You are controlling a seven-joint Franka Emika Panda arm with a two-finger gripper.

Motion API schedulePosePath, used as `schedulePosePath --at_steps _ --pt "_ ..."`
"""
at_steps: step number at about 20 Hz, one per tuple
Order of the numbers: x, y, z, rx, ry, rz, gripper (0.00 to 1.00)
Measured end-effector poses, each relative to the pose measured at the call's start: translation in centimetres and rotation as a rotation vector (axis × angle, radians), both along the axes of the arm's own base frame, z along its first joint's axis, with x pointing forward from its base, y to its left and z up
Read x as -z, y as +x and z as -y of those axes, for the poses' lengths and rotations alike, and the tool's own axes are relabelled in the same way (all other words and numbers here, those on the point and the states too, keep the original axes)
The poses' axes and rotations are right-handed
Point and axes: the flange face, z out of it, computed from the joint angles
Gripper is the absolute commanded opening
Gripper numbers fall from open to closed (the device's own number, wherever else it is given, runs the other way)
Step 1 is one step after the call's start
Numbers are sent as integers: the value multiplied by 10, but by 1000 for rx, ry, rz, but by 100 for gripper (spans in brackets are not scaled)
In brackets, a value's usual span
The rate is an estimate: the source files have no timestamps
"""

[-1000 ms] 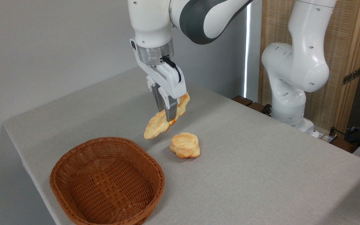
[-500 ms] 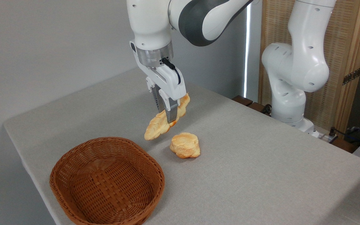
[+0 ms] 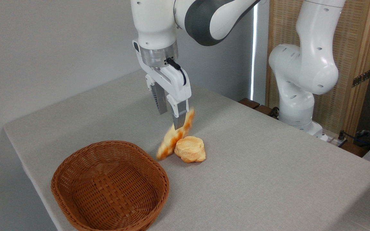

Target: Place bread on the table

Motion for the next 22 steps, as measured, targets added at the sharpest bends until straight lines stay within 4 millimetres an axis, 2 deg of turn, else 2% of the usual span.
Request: schedulePosePath --at_steps 9,15,22 --pt "-8 4 -9 -16 -2 16 100" --pt "-42 24 -48 -96 -21 123 100" --pt "-37 38 -58 -105 22 182 100"
